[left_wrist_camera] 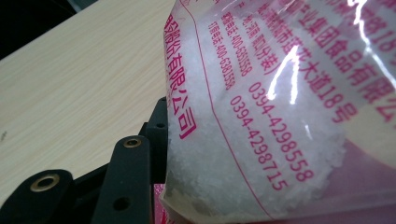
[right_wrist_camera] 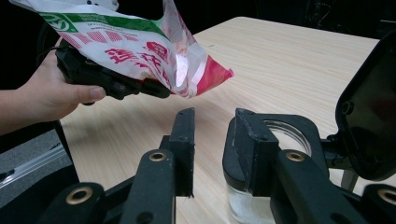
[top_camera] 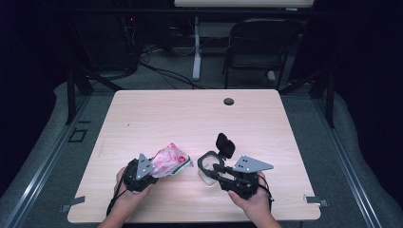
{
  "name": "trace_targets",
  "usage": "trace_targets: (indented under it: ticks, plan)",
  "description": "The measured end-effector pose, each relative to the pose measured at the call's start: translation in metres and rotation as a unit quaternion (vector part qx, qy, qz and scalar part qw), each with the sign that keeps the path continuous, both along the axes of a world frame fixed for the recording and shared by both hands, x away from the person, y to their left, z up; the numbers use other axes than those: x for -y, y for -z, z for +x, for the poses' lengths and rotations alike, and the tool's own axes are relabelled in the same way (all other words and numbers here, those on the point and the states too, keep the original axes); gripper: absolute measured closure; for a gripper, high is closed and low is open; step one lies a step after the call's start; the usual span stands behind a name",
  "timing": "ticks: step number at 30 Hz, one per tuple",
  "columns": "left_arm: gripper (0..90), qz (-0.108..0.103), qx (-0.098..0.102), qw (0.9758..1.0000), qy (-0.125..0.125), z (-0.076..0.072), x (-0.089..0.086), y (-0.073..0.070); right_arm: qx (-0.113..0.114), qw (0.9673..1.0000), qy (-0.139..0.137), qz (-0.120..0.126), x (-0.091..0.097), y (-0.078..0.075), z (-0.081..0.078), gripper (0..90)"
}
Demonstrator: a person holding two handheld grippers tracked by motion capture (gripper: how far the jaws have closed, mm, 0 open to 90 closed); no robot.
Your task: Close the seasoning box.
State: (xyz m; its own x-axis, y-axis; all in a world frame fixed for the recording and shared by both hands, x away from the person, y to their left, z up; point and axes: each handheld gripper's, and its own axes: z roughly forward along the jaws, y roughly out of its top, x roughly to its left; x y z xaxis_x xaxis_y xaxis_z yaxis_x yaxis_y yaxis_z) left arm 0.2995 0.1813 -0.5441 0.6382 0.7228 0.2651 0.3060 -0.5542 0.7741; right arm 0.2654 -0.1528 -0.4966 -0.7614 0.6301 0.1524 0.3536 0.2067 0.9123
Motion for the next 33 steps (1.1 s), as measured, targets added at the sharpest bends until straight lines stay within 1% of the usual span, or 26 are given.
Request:
trace_targets:
  ticks: [2,4,6,7,8,11,13,14,16,17,18,20,22,23,24,28,30,31,32,33]
  plan:
    - [58.1,0.008,0.012,0.9999,-0.003,0.0,0.001,-0.002,-0.001,1.0,-0.001,0.001,0.0,0.0,-0.001,69.2]
    - [58.1,0.01,0.017,0.9998,-0.003,0.0,0.002,-0.004,-0.003,1.0,-0.001,0.001,0.001,-0.001,-0.002,69.2]
    - [58.1,0.019,0.024,0.9995,-0.004,0.001,0.004,-0.006,-0.002,1.0,0.0,0.003,0.001,-0.002,-0.002,69.2]
    - [58.1,0.027,0.03,0.9992,-0.004,0.001,0.006,-0.007,-0.004,1.0,-0.002,0.007,0.001,-0.002,-0.002,69.2]
    - [58.1,0.03,0.033,0.999,-0.005,0.001,0.008,-0.007,-0.01,0.9998,-0.002,0.017,0.001,-0.003,-0.002,69.3]
    - [58.1,0.037,0.042,0.9984,-0.009,0.001,0.013,-0.007,-0.01,0.9997,-0.003,0.021,0.0,-0.004,-0.003,69.3]
    - [58.1,0.044,0.043,0.9981,-0.01,0.001,0.016,-0.007,-0.005,0.9999,-0.004,0.015,0.0,-0.005,-0.004,69.3]
    - [58.1,0.048,0.047,0.9977,-0.01,0.001,0.018,-0.006,0.002,1.0,-0.004,0.009,-0.001,-0.007,-0.005,69.4]
    - [58.2,0.046,0.047,0.9978,-0.01,0.0,0.021,-0.006,0.002,0.9999,-0.005,0.009,-0.001,-0.008,-0.005,69.5]
    - [58.1,0.053,0.047,0.9975,-0.008,0.0,0.024,-0.006,0.0,0.9999,-0.007,0.013,-0.001,-0.01,-0.006,69.5]
    - [58.1,0.053,0.047,0.9975,-0.008,0.0,0.024,-0.006,0.0,0.9999,-0.007,0.013,-0.001,-0.01,-0.006,69.5]
    - [58.1,0.052,0.051,0.9973,-0.01,0.001,0.027,-0.004,0.002,0.9998,-0.009,0.015,-0.001,-0.013,-0.006,69.5]
    - [58.1,0.056,0.053,0.9969,-0.009,0.001,0.03,-0.003,0.008,0.9998,-0.006,0.017,-0.001,-0.018,-0.007,69.6]
    - [58.1,0.065,0.053,0.9965,-0.005,0.001,0.032,-0.001,0.01,0.9998,-0.007,0.018,-0.001,-0.02,-0.007,69.6]
    - [58.1,0.068,0.053,0.9962,-0.003,0.001,0.033,-0.001,0.012,0.9998,-0.007,0.017,-0.002,-0.021,-0.006,69.6]
    - [58.2,0.07,0.056,0.996,-0.005,0.0,0.036,0.002,0.012,0.9997,-0.01,0.016,-0.003,-0.025,-0.005,70.4]
    - [58.2,0.07,0.057,0.9959,-0.005,0.0,0.037,0.003,0.004,0.9998,-0.007,0.019,-0.005,-0.026,-0.005,70.9]
    - [58.2,0.072,0.058,0.9957,-0.007,0.0,0.037,0.003,0.004,0.9998,-0.007,0.019,-0.005,-0.026,-0.005,70.9]
    - [58.2,0.078,0.062,0.995,-0.008,0.0,0.038,0.003,0.001,0.9998,-0.006,0.02,-0.005,-0.026,-0.005,70.9]
    - [58.2,0.077,0.062,0.995,-0.01,0.0,0.039,0.004,-0.003,0.9998,-0.005,0.02,-0.005,-0.027,-0.005,70.8]
